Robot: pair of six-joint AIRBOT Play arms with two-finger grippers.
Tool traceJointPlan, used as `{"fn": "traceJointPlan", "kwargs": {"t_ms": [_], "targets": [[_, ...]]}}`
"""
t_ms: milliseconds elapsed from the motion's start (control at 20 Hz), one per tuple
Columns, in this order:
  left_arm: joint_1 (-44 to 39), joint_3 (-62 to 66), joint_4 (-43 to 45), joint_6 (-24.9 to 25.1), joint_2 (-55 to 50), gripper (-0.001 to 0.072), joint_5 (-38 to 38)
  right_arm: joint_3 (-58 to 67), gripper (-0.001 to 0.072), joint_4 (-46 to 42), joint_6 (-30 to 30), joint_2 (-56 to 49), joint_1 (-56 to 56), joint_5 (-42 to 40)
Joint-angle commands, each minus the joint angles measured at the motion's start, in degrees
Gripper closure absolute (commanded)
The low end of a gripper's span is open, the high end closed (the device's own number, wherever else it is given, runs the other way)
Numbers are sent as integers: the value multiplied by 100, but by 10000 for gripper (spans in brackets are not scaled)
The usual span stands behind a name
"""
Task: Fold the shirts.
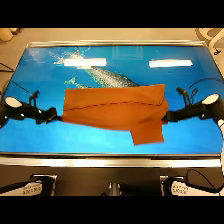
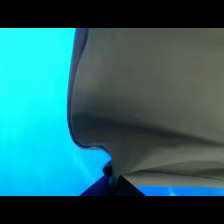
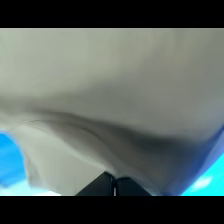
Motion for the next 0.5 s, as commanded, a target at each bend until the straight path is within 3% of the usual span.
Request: {"fn": "traceJointPlan", "kwargs": {"t_ms": [0, 300, 450], "targets": [[26, 973, -35, -107, -232, 682, 2, 1137, 699, 142, 107, -258, 55, -278], [26, 2566, -168, -505, -1781, 682, 17, 2719, 698, 118, 444, -1587, 730, -1873], [26, 3069, -433, -625, -2420, 682, 33, 3088, 698, 118, 643, -2194, 940, -2225]]}}
